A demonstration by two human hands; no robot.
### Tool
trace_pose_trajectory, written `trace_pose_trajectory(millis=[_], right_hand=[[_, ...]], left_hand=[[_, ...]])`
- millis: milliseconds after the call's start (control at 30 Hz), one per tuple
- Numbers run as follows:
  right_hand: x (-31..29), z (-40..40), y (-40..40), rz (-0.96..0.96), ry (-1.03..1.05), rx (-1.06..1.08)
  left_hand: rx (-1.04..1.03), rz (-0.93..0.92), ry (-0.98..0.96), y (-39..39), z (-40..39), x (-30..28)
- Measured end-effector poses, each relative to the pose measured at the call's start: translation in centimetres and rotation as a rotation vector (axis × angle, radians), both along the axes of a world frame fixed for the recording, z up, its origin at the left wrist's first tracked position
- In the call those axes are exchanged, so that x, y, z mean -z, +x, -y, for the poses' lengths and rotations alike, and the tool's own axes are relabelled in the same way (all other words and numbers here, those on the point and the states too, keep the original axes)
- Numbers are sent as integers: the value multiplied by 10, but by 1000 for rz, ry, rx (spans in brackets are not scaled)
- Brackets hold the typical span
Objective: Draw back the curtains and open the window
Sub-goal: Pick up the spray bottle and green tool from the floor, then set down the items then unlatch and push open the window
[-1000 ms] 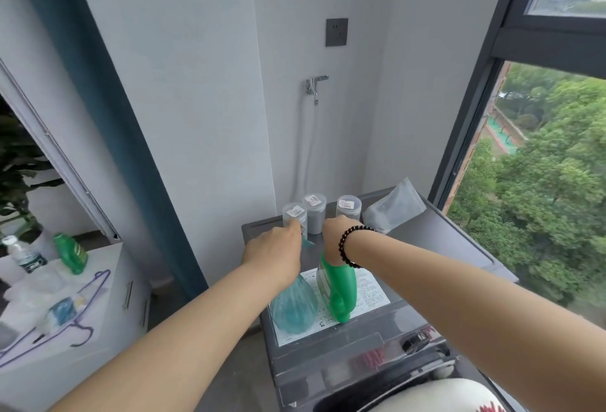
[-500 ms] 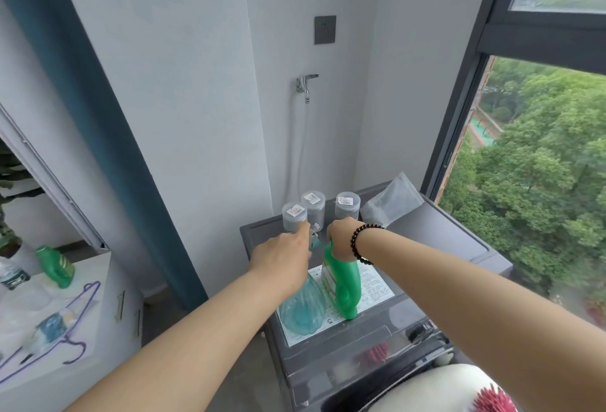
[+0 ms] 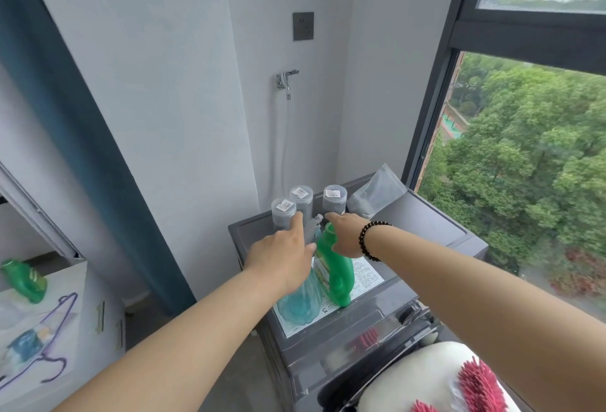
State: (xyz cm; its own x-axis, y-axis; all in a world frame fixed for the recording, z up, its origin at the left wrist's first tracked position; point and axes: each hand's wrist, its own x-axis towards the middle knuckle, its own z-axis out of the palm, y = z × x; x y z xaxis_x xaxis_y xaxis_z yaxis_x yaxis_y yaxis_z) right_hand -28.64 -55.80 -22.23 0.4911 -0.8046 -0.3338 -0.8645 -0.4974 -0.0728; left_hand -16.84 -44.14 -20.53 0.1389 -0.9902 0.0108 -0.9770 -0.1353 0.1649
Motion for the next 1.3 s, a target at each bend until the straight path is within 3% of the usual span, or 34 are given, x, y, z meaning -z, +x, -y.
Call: trace_pose_trajectory(millis=[533, 900, 1300], right_hand=[[-23, -29, -41, 214, -97, 100], [-44, -73, -84, 161, -272, 174], [-83, -111, -162, 40, -501, 246]], left_hand=[[115, -100, 38, 12, -12, -6], [290, -110, -54, -1, -22, -29], [454, -75, -96, -74, -16, -61]])
